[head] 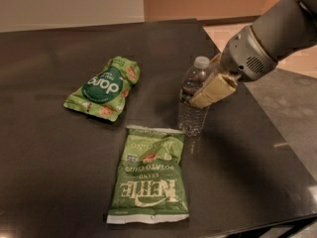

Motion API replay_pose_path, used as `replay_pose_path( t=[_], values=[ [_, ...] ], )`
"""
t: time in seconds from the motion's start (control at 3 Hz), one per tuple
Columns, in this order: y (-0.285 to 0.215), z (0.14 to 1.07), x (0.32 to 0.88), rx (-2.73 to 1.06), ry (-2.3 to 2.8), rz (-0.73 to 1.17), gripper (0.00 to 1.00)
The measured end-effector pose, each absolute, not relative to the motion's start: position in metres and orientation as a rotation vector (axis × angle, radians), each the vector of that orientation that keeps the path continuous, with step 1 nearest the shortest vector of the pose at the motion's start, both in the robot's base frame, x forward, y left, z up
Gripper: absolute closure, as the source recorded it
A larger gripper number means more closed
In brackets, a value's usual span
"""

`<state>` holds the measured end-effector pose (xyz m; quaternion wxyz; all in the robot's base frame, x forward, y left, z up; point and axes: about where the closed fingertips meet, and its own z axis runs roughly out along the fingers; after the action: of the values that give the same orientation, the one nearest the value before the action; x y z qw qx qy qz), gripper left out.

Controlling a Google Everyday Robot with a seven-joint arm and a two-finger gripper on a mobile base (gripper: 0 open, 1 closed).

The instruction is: Move water bottle near green jalapeno chip bag

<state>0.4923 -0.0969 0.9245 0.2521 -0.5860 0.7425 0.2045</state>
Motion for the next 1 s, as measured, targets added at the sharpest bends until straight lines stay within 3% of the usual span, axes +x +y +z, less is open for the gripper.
replay_pose_path(
  t=[1.0],
  values=[
    [-0.0895, 0.9231, 0.4818, -1.614, 1.999, 0.556, 0.12]
  ],
)
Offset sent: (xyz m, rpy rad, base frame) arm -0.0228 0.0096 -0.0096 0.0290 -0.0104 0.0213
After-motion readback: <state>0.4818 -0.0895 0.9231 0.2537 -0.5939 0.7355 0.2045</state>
